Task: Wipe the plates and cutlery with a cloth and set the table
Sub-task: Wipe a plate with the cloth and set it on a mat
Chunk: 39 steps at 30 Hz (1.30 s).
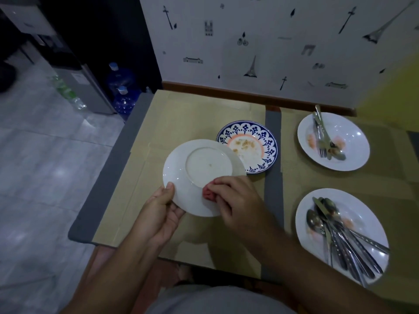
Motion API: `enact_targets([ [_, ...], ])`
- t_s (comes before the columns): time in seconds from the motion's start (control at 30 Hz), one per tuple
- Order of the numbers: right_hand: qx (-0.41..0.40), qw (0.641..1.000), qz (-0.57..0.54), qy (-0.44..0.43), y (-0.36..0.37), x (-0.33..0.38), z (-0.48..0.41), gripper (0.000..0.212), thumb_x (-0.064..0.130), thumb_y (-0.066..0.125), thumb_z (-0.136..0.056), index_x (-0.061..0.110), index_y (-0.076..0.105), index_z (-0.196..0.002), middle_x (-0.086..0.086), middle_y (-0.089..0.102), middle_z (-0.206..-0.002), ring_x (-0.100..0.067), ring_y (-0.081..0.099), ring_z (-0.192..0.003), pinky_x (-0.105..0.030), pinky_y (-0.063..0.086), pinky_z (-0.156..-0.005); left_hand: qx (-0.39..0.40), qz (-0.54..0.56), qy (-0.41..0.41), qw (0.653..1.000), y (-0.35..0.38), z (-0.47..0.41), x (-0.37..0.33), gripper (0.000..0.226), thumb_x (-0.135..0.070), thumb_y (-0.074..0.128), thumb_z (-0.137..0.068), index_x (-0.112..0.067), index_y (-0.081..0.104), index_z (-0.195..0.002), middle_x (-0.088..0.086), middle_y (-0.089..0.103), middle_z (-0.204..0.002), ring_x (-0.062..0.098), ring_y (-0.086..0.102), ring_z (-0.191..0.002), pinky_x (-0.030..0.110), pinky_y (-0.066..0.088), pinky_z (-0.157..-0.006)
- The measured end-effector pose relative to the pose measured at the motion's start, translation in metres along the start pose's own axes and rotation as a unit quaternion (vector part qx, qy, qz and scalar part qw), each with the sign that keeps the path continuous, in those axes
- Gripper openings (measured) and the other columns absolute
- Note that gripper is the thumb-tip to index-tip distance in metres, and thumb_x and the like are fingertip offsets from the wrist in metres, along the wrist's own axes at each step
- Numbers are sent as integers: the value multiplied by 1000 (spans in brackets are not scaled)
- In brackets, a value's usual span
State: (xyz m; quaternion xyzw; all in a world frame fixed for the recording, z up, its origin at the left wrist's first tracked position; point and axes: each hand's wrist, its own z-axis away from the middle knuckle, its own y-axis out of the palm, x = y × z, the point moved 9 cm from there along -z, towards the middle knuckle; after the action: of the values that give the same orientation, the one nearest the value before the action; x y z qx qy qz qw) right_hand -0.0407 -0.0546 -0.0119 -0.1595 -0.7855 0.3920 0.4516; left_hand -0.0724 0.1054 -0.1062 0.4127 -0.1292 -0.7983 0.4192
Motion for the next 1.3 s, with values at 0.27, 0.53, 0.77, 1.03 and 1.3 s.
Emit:
enact_targets([
  [0.27, 43, 997, 51, -27, 9, -2, -62, 18, 17, 63, -90, 18, 72, -106, 0, 68, -110, -23, 56, -106, -44, 48, -88, 23, -49, -15, 998, 7, 3, 10, 31, -16, 46, -102, 1, 60, -125, 17, 71, -113, 21, 71, -91, 33, 62, -80],
  [0.53, 89, 992, 58, 74, -19, -18, -33, 24, 20, 61, -94, 16, 70, -116, -5, 67, -118, -21, 57, -109, -40, 51, -95, 15, -61, -14, 998, -8, -1, 8, 29, -15, 50, -100, -1, 63, -121, 17, 72, -113, 21, 71, -90, 32, 62, -78],
  [0.77, 14, 999, 22, 23, -24, -6, -26, 27, 7, 64, -89, 8, 72, -116, -9, 69, -114, -26, 62, -105, -38, 53, -94, 45, -189, 40, 980, 0, 4, -27, 35, -9, 66, -84, 2, 65, -117, 21, 73, -111, 36, 70, -103, 40, 62, -78],
  [1.03, -59, 998, 3, -20, -53, -5, -3, 27, 11, 60, -95, 9, 70, -120, -5, 67, -120, -20, 62, -111, -37, 53, -93, 121, -708, 428, 548, 72, 51, -57, 25, -12, 68, -84, -26, 79, -103, -8, 78, -89, 9, 73, -75, 24, 59, -64],
  [1.3, 0, 1000, 4, -5, -11, -24, 9, 33, 4, 69, -87, 12, 71, -119, -3, 67, -119, -19, 61, -109, -38, 53, -91, 131, -725, 577, 353, 12, 58, -4, 22, -9, 63, -86, -14, 80, -100, 4, 78, -102, 20, 75, -90, 34, 58, -79],
])
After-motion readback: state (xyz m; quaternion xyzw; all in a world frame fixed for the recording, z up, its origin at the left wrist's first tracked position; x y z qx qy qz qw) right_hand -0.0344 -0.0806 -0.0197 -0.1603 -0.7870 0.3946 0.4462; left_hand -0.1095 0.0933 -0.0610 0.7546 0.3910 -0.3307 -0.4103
